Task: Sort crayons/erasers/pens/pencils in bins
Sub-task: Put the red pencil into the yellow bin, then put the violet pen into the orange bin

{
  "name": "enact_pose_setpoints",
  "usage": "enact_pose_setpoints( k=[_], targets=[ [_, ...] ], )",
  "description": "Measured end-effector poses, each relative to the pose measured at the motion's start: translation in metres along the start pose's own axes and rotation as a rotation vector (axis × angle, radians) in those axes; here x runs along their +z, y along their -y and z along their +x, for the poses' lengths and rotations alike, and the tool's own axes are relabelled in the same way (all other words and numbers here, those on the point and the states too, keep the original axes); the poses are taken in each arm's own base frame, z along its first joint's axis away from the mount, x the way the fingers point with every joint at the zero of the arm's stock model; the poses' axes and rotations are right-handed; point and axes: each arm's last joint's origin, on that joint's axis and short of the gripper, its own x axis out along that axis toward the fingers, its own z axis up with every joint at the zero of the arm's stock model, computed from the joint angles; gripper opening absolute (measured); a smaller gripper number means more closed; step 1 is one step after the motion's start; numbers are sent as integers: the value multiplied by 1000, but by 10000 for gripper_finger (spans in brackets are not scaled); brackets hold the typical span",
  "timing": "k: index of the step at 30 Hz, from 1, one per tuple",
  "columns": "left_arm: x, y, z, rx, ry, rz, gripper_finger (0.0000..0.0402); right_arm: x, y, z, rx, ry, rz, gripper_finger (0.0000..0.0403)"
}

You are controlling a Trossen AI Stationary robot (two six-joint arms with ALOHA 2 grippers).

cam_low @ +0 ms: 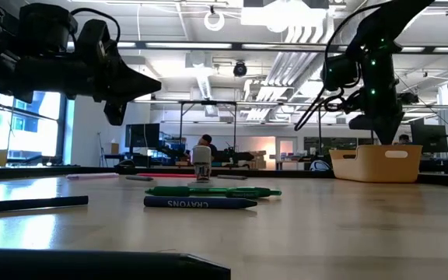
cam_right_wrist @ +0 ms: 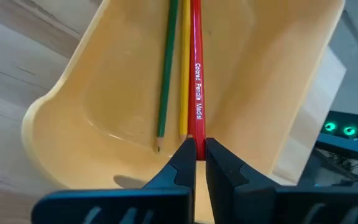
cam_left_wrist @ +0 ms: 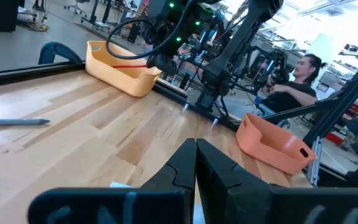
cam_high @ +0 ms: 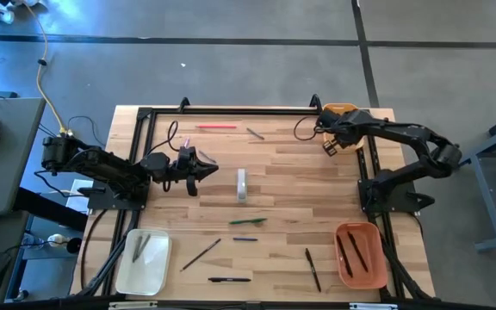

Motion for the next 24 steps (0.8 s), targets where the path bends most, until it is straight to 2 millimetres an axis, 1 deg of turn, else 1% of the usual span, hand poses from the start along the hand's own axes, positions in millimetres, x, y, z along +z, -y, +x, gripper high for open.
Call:
enact_pose_setpoints(
  k=[3, 5, 12, 14, 16, 18, 20, 22, 24],
  targets=[
    [0, 0, 0, 0, 0, 4, 0, 1, 4, 2, 3, -11, 24, 7],
    [0, 0, 0, 0, 0, 6, 0, 1, 6, 3, 9, -19, 39, 17],
    [0, 0, 0, 0, -1, 6, 0, 1, 7, 4, 9, -25, 49, 90],
    [-1, 0, 0, 2, -5, 6, 0, 1, 7, 4, 7, -27, 48, 104],
    [-1, 0, 0, 3, -7, 7, 0, 0, 7, 2, -1, -18, 45, 109],
    [-1, 0, 0, 2, -10, 14, 0, -3, 8, -5, -10, 15, 43, 106],
    [-1, 0, 0, -5, -16, 24, 0, -7, 8, -15, 6, 70, 42, 91],
    [-1, 0, 0, -14, -20, 41, 0, -11, 7, -28, 35, 154, 42, 67],
    [-2, 0, 0, -15, -23, 47, 0, -16, 5, -39, 76, 278, 49, 39]
  ],
)
